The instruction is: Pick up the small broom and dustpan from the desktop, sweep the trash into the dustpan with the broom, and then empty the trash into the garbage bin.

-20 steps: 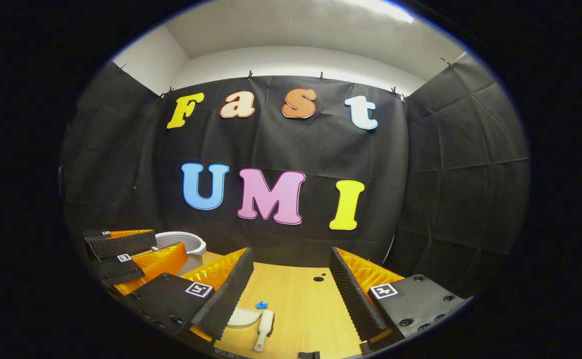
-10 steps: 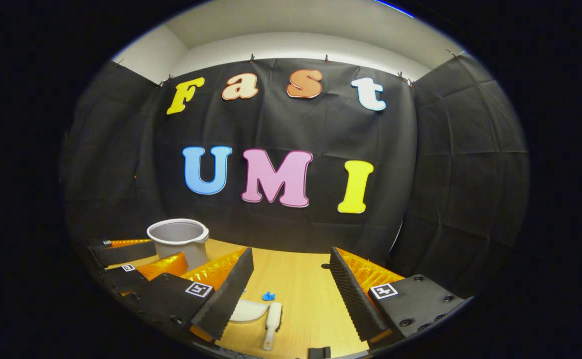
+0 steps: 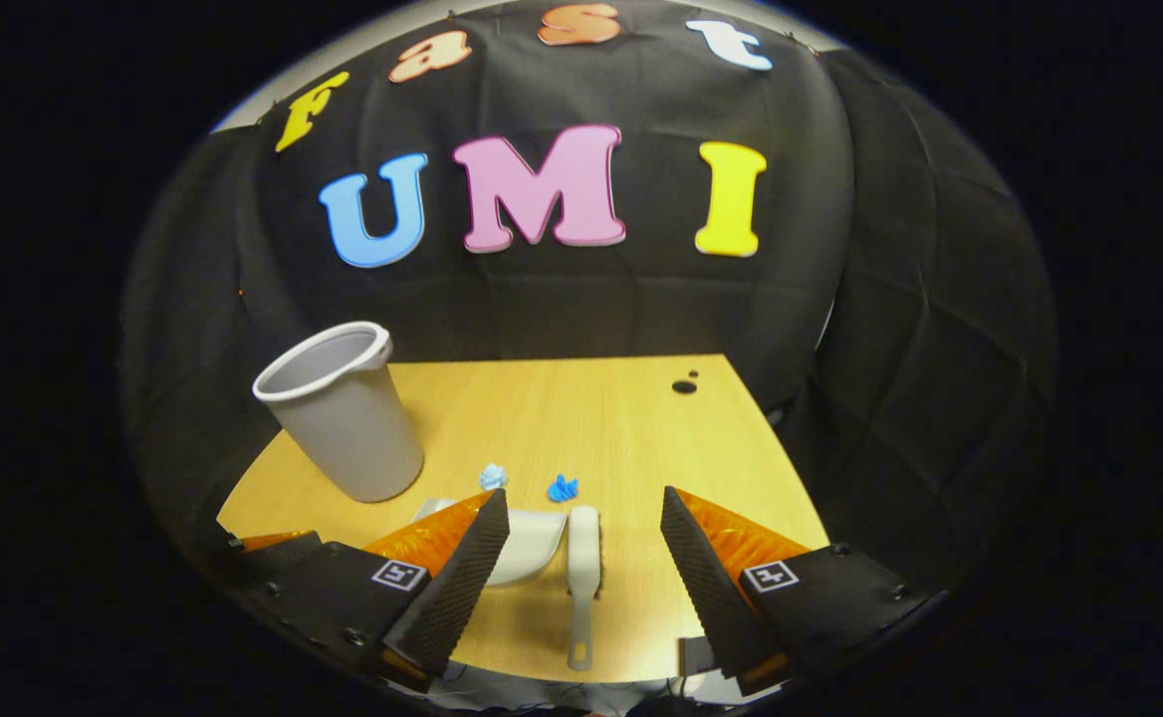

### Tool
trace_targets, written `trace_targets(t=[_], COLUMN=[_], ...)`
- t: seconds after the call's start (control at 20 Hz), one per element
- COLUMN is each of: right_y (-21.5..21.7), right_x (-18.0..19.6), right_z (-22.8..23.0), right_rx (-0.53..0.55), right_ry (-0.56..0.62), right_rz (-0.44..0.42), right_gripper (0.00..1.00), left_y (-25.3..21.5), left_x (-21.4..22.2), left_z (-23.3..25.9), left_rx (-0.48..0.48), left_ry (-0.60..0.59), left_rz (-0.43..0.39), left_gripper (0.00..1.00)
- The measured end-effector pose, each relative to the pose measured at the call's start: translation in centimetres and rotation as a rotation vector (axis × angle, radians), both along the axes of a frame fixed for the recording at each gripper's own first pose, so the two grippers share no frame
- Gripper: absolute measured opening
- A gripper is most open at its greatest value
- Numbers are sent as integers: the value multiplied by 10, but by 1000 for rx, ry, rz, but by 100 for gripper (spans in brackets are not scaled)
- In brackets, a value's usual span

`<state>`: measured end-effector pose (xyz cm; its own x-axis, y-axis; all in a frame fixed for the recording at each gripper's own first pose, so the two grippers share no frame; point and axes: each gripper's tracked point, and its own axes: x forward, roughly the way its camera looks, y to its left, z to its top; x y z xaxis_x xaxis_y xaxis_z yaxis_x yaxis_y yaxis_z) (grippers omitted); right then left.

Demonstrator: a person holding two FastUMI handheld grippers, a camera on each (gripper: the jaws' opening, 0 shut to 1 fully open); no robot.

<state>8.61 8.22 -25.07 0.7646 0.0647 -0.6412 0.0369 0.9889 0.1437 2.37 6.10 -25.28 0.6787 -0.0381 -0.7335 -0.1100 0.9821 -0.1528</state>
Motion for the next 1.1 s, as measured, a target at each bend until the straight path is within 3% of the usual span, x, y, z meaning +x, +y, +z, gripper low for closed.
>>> trace_targets(t=[0.4,0.65,0.75,0.95,1.1], right_y=[30,23,17,20,20], right_x=[-32,-40,-41,-49,-35], right_z=[-144,-187,-201,-220,-219], right_rx=[12,11,-24,-14,-39], right_ry=[426,615,680,790,787], right_rz=[91,120,146,205,260], right_gripper=[99,100,96,99,96], left_y=[-2,0,2,-1,-1], left_x=[-6,17,21,28,29], left_z=[-84,-117,-126,-134,-147], left_rx=[-11,-9,25,75,78], left_ry=[330,510,569,693,780], left_rz=[-32,-15,-23,-41,-26], left_gripper=[81,81,80,82,82])
